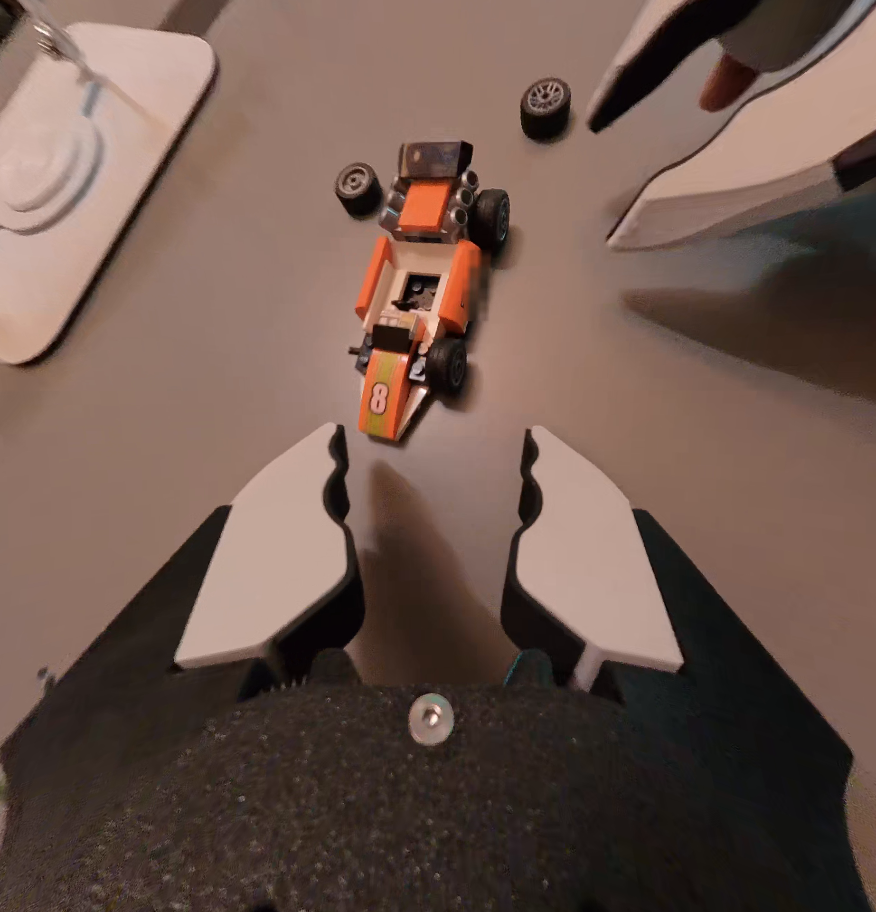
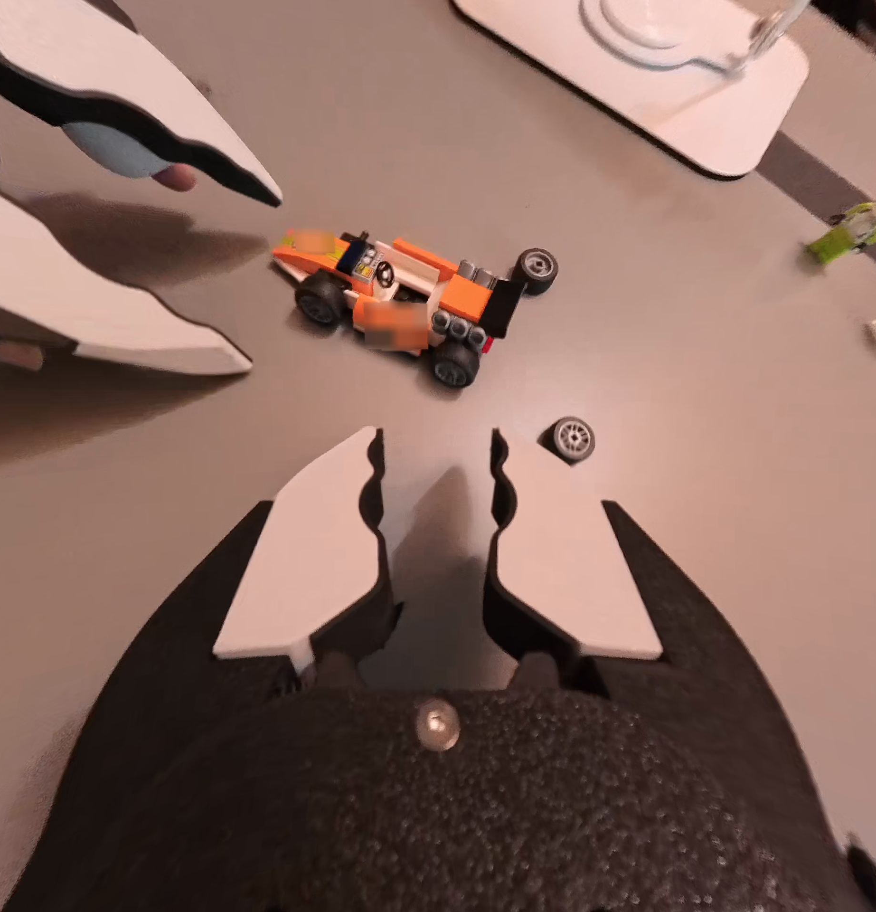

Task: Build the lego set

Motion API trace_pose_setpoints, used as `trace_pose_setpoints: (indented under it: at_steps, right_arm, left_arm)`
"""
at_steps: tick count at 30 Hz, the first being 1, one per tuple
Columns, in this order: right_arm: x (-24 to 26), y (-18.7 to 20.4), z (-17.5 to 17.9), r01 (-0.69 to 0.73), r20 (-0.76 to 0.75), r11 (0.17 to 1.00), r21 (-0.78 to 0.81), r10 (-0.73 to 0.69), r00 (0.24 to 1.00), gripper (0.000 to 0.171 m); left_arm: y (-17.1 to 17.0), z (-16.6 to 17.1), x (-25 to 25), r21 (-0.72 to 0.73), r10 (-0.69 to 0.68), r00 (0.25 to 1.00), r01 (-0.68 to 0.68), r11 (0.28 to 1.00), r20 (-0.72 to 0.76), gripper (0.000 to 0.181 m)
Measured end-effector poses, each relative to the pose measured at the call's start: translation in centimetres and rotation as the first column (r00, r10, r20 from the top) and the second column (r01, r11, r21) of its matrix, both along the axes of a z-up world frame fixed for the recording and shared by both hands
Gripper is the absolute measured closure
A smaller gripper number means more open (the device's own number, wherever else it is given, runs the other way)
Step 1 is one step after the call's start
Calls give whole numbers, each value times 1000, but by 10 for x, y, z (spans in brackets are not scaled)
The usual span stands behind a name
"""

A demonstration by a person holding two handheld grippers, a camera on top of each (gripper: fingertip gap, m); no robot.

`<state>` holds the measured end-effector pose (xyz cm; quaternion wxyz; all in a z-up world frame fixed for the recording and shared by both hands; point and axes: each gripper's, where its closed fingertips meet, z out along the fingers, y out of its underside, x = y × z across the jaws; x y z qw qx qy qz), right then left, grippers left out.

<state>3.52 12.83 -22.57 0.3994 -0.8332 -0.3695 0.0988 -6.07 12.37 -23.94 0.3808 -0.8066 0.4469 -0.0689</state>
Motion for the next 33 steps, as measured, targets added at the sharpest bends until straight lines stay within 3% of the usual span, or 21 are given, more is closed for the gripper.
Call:
trace_pose_setpoints:
  at_steps: [7, 10, 11, 12, 19, 24, 29, 33]
  right_arm:
    - [-18, 27, -8, -43, 29, 999, -26, 43, 999, 125]
    - [-20, 32, -17, -47, 56, 997, -55, 50, 997, 128]
    - [-22, 33, -17, -49, 38, 997, -56, 51, 998, 136]
    - [-24, 34, -16, -56, 28, 997, -51, 57, 998, 142]
    - [-44, 35, -14, -133, 31, 991, 31, 132, 991, 149]
    - [-28, 28, 6, -139, -59, 989, 43, 141, 988, 144]
    - [10, 37, 25, -75, -173, 996, 55, 84, 981, 143]
    - [-1, 36, 19, -108, -163, 993, 52, 115, 980, 139]
  left_arm:
    - [22, -5, 21, -108, -62, 998, 64, 992, 25, 105]
    - [24, -7, 21, -165, -86, 995, 91, 982, 41, 116]
    - [25, -7, 20, -179, -90, 995, 96, 979, 44, 123]
    - [27, -7, 17, -181, -84, 996, 90, 979, 38, 134]
    - [31, -6, -8, -180, -74, 997, 78, 981, 30, 136]
    - [25, -5, -12, -131, -157, 987, 158, 979, 18, 136]
    - [29, 0, -22, -126, -133, 991, 133, 983, 6, 130]
    - [31, 16, -20, -72, -113, 993, 116, 991, 41, 132]
